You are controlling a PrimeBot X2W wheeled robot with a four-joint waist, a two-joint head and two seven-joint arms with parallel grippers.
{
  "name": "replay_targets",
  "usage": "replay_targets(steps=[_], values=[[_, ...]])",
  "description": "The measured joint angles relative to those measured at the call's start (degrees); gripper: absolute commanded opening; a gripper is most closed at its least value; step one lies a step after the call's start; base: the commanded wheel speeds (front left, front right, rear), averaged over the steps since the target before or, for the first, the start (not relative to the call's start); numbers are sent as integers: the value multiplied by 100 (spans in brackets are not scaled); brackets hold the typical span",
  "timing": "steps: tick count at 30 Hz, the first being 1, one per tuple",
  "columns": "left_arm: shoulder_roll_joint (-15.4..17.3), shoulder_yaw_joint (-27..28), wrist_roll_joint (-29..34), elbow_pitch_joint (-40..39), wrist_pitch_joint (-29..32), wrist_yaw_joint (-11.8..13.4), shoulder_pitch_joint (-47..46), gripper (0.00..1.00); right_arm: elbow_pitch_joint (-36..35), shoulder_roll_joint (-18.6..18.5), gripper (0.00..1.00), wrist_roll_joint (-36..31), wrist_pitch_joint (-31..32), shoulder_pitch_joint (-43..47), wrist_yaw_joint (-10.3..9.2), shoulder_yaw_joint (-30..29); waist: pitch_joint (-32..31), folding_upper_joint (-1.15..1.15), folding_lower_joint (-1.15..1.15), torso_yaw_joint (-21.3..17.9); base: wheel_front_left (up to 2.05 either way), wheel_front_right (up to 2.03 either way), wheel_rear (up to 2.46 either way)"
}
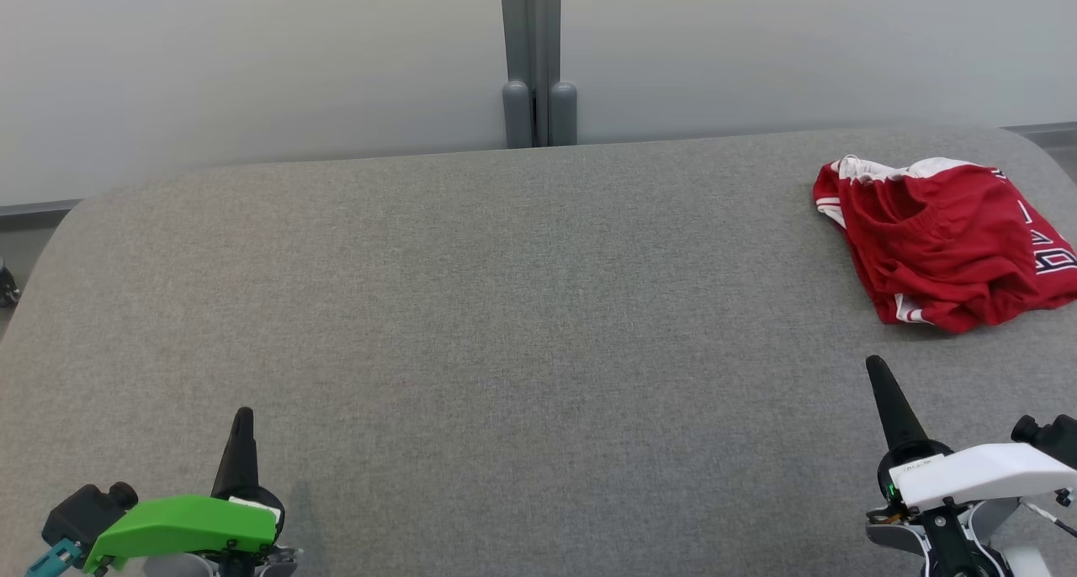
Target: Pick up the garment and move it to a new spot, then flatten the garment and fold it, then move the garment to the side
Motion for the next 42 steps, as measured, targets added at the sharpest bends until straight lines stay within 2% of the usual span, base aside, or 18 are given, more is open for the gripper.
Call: replay_targets(steps=[42], values=[[-123,394,-2145,-41,539,-308,-288,0,528,44,0,2115,241,-479,-5,-151,38,0,0,21,0,0,0]])
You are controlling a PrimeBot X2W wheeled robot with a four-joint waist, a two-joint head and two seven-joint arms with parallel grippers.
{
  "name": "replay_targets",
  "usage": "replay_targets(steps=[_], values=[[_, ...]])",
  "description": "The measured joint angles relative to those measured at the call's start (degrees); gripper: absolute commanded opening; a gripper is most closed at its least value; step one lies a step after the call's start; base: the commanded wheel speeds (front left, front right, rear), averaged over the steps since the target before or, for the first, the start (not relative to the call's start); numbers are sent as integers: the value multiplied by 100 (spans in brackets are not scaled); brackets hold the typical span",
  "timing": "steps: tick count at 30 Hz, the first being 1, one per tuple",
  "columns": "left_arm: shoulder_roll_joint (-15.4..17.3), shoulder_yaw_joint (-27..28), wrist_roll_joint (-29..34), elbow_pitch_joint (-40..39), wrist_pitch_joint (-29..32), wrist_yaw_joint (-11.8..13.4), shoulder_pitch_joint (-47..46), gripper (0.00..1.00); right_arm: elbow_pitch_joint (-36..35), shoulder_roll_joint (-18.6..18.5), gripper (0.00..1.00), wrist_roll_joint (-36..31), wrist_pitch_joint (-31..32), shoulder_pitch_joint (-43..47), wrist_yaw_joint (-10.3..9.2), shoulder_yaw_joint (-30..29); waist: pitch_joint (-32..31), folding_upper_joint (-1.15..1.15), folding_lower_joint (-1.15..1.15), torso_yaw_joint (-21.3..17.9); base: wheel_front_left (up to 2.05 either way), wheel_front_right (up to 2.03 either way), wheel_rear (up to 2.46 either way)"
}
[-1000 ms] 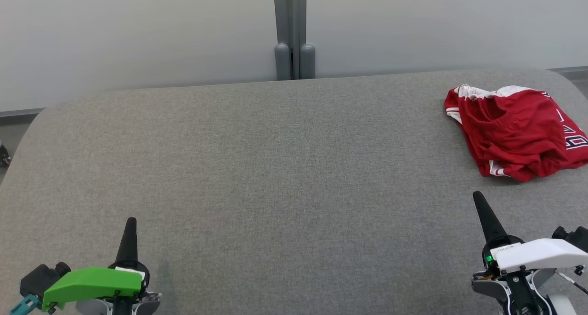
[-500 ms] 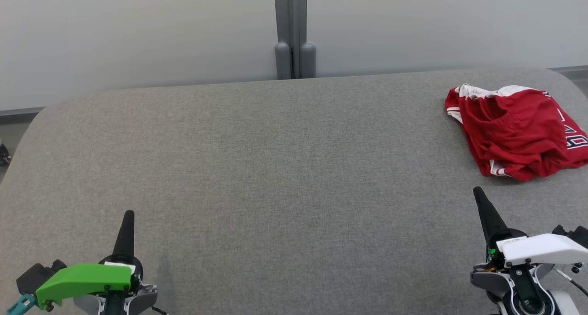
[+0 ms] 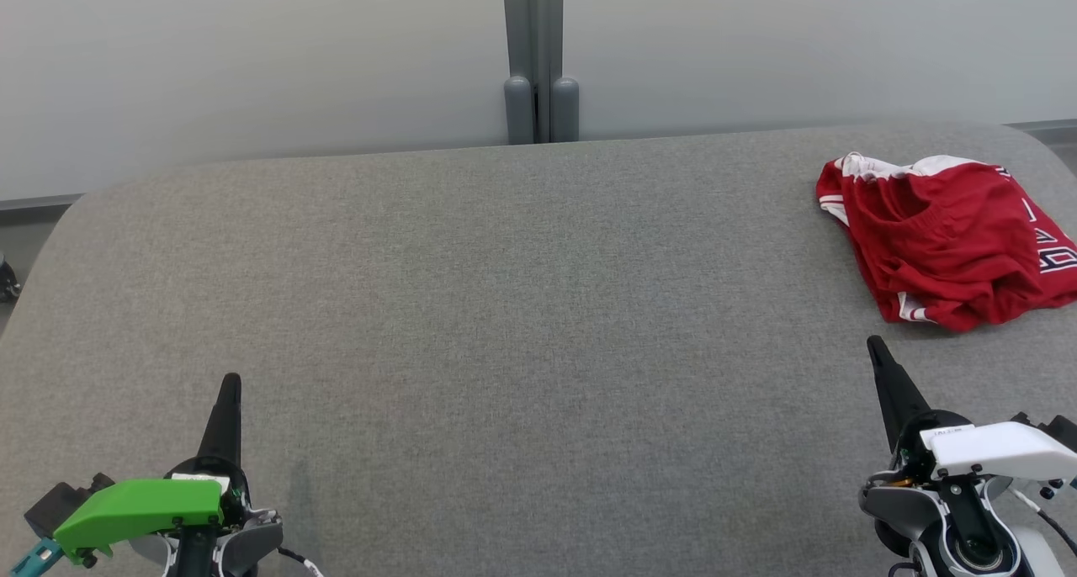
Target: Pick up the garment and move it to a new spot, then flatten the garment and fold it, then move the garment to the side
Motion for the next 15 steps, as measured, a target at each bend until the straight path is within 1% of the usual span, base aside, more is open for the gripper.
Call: replay_targets(steps=[15], values=[[-30,108,-637,-9,155,-98,-78,0,155,21,0,619,60,-144,0,-52,14,0,0,8,0,0,0]])
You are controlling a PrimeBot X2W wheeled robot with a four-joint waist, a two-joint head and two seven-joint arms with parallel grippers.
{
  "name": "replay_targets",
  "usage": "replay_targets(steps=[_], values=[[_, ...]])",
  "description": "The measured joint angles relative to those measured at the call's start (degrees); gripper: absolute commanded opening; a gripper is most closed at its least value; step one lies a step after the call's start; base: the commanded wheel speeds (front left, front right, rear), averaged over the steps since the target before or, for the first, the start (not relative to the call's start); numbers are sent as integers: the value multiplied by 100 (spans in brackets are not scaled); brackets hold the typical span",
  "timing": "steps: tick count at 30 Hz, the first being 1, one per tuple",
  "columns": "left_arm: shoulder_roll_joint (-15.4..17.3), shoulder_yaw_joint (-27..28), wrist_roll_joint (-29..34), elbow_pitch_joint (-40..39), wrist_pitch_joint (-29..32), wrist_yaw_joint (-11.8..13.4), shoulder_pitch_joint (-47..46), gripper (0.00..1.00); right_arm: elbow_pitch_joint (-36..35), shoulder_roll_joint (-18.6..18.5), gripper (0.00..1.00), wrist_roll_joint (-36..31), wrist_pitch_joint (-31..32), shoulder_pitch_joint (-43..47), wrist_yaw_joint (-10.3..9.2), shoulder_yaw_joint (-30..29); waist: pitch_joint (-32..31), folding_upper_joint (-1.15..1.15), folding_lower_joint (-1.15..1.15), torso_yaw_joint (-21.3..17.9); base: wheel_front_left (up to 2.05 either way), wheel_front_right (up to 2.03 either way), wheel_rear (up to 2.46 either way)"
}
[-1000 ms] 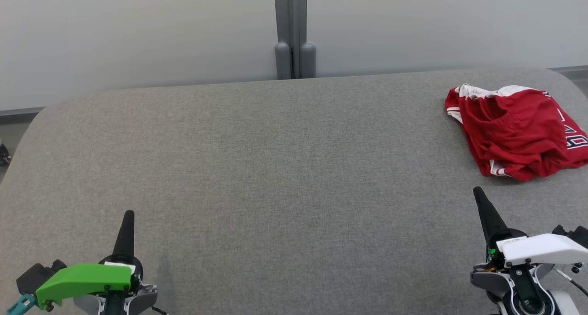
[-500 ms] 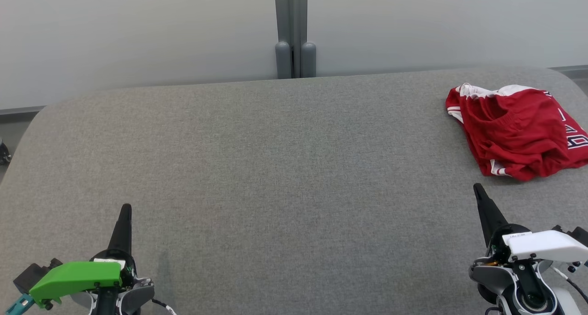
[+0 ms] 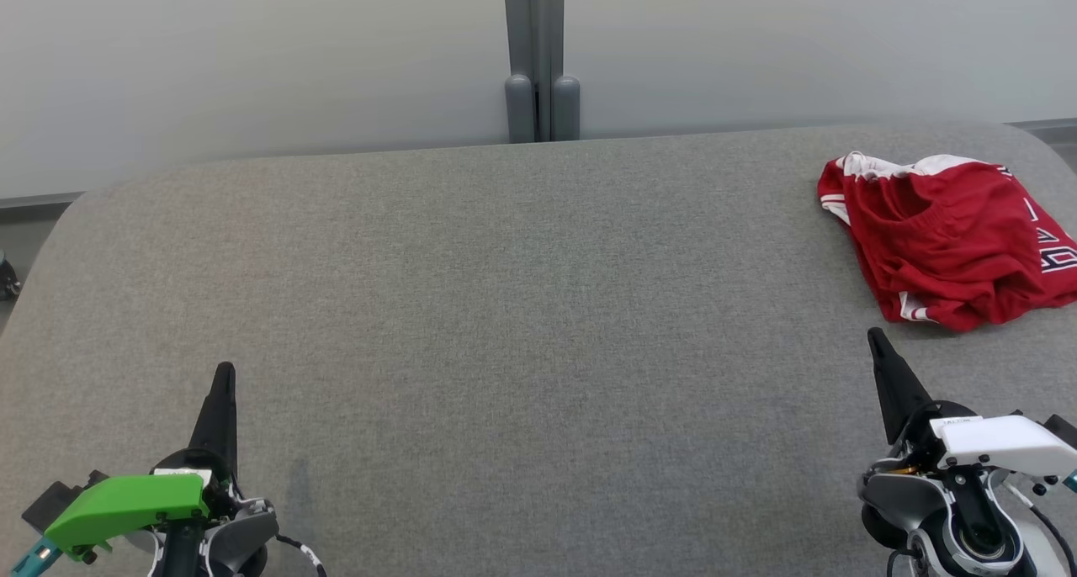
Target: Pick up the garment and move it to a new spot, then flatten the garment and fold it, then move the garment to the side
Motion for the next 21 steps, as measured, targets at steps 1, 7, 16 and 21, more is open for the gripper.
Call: replay_targets(steps=[1,7,16,21], values=[[-1,9,-34,-1,10,-1,-8,0,8,2,0,33,3,-12,0,-4,1,0,0,1,0,0,0],[-11,38,-192,-7,48,-26,-42,0,49,9,0,181,36,-52,0,-19,4,0,0,2,0,0,0],[-13,38,-192,-7,48,-26,-42,0,51,19,0,179,44,-58,0,-33,5,0,0,2,0,0,0],[-14,38,-192,-7,48,-26,-42,0,51,24,0,178,49,-59,0,-41,5,0,0,2,0,0,0]])
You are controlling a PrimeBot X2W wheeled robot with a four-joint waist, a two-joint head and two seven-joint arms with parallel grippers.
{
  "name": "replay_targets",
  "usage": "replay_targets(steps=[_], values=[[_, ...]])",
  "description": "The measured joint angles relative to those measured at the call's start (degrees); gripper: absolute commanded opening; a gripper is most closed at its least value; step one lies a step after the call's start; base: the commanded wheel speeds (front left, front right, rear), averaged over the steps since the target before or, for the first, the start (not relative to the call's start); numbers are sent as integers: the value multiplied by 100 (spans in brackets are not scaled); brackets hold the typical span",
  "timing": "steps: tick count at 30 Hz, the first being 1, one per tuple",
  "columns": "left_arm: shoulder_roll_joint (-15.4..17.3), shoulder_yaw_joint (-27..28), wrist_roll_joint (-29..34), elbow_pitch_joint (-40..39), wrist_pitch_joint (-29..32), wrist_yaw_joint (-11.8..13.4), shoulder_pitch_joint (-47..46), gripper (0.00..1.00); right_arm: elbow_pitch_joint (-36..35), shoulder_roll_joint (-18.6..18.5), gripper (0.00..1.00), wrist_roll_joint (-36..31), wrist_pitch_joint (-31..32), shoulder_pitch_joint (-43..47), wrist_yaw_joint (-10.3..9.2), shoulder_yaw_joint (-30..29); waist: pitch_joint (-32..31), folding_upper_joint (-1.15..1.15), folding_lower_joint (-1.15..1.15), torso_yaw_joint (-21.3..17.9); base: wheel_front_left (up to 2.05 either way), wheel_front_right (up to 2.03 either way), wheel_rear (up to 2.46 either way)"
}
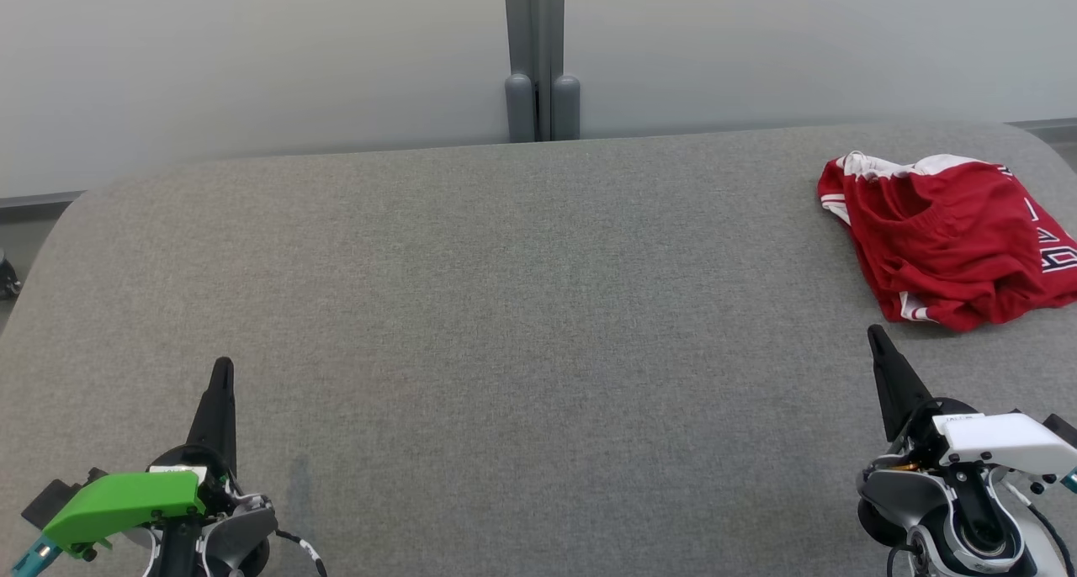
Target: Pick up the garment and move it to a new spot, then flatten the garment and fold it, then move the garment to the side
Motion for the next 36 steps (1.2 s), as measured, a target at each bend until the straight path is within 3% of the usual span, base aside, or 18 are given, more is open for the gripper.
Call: replay_targets(steps=[36], values=[[-1,0,0,0,0,0,-1,0,2,38,0,-25,43,-3,0,-46,0,0,0,0,0,0,0]])
